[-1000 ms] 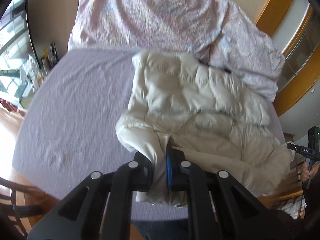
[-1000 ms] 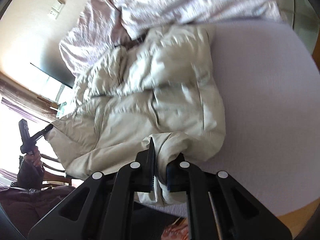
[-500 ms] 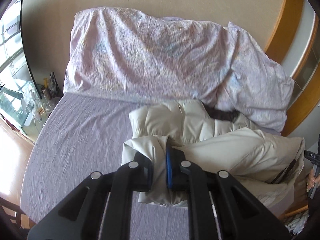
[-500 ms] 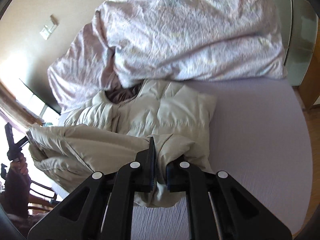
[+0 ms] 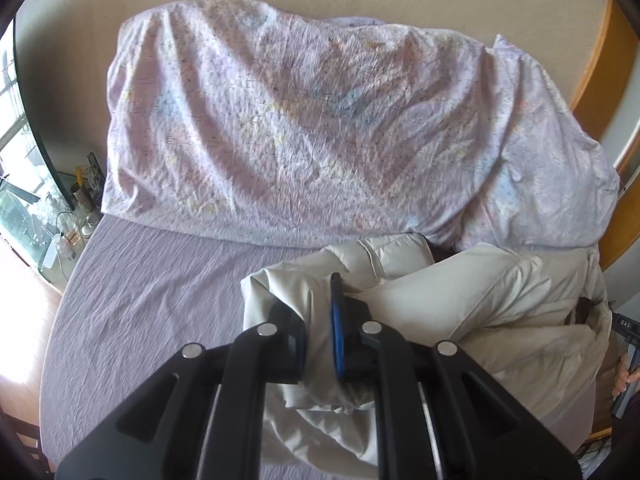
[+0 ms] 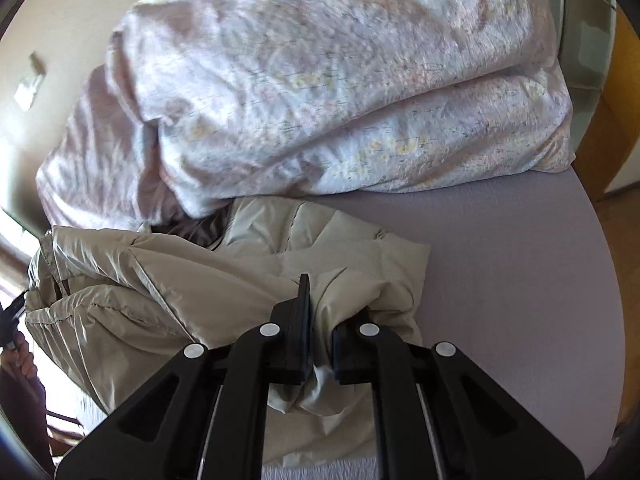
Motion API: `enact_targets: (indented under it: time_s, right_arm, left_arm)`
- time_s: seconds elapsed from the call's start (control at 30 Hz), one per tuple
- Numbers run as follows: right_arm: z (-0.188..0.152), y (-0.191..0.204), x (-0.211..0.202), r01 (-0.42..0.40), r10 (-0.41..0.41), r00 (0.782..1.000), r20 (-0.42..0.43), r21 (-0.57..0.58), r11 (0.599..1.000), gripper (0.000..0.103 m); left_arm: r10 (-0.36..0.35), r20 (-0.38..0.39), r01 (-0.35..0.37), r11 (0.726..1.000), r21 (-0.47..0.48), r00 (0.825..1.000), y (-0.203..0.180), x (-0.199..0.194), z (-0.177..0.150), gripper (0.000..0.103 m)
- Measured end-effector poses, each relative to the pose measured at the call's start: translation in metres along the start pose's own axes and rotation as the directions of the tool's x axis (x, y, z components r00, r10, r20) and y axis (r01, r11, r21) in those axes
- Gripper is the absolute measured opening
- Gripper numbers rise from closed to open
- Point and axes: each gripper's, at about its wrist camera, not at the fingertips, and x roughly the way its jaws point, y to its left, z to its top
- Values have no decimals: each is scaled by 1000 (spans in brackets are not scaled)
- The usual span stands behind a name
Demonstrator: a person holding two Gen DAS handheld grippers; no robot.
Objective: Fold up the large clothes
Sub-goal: 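Fold the held hem up over the jacket toward the collar with both tools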
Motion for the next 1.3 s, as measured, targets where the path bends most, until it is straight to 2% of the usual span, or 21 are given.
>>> enact_targets:
  time_s: [0.3,0.5,0.7,0.87,1.03,1.13,1.23,1.3]
  right_arm:
    - [24,-16,58,51,-49,999,-22,129,990,8]
    - [30,-25,85,33,-26,999,-41,169,985,8]
    - [32,-33,107,18,-5,998,-62,215,976,9]
    - [33,-50,108,-41,67,995,-71,314,948,12]
    - [34,-72,84,-142,158,987,-8,386,911,16]
    - [32,-71,68,-134,145,989,-4,366,921,18]
    - [31,-73,47,-140,138,990,31,357,924,20]
    - [35,-74,38,-148,140,989,49,362,920,24]
  left_arm:
    - [63,-75,-66,997,-29,995,-7,76,20,11]
    - [84,-112,-88,995,-37,990,-6,114,20,13]
    - [88,-124,-95,994,-51,988,-6,136,20,15]
    - [63,-141,-75,994,-81,988,-3,145,18,17]
    - [26,-144,-42,994,-104,989,4,138,20,21]
    - [24,-133,-36,995,-90,991,4,125,23,28]
    - [29,-100,-36,996,-78,995,2,108,27,45]
    - [79,-56,-82,995,-56,995,-1,94,30,78]
